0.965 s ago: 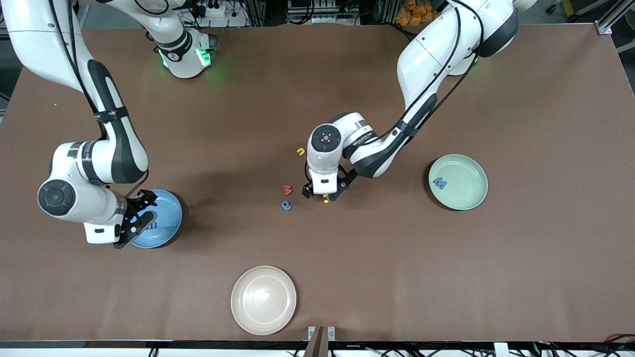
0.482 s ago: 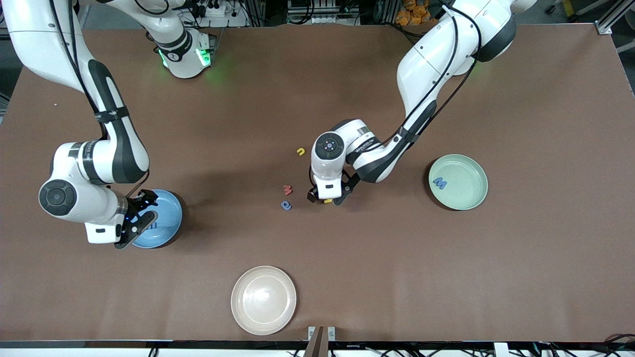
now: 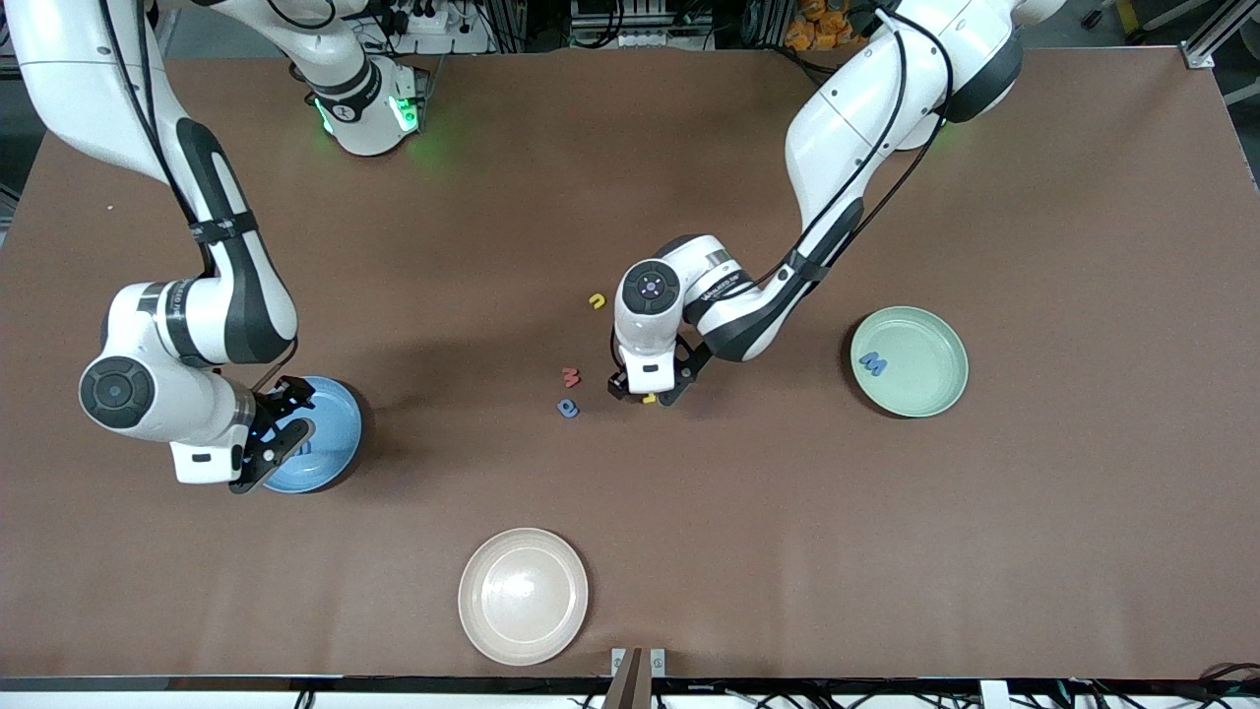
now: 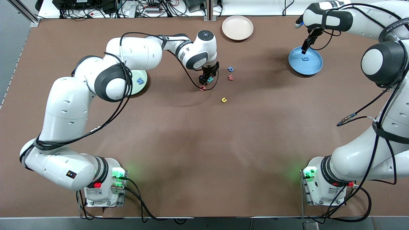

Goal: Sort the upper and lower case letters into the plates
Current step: 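Move the left gripper down over the cyan R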

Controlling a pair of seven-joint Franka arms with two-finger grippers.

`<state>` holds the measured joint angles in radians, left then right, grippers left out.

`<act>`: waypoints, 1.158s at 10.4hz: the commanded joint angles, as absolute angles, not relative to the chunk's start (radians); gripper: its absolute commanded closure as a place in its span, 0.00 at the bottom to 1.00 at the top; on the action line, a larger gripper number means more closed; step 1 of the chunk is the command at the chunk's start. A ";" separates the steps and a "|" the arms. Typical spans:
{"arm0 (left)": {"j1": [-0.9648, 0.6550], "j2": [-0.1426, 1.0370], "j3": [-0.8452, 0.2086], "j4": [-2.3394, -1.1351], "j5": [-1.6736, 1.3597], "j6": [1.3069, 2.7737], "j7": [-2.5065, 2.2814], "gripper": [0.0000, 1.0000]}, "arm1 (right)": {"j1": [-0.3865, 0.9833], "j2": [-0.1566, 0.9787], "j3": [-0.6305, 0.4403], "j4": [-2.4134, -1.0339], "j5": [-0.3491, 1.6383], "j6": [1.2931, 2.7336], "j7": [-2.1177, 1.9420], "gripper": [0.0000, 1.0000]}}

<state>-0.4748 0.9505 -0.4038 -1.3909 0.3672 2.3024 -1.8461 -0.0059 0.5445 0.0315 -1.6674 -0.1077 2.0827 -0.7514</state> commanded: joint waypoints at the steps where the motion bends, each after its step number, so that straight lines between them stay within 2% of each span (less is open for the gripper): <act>1: -0.489 0.968 -0.397 -1.378 0.382 2.307 -1.868 0.38 | -0.006 0.535 0.038 -1.680 -0.123 2.088 -0.732 0.00; 2: -0.491 0.968 -0.397 -1.379 0.383 2.307 -1.865 0.41 | -0.006 0.535 0.038 -1.680 -0.123 2.088 -0.732 0.00; 6: -0.489 0.968 -0.397 -1.379 0.385 2.306 -1.856 0.80 | 0.005 0.535 0.040 -1.678 -0.117 2.089 -0.729 0.00; 8: -0.489 0.966 -0.397 -1.379 0.384 2.306 -1.856 0.83 | 0.032 0.538 0.041 -1.678 -0.112 2.088 -0.697 0.00; 12: -0.463 0.911 -0.403 -1.376 0.362 2.251 -1.814 0.83 | 0.130 0.548 0.041 -1.678 -0.109 2.112 -0.649 0.00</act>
<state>-0.4735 0.9436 -0.4030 -1.3757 0.3671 2.2945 -1.8407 0.1083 0.5479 0.0418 -1.6682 -0.1062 2.0894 -0.6712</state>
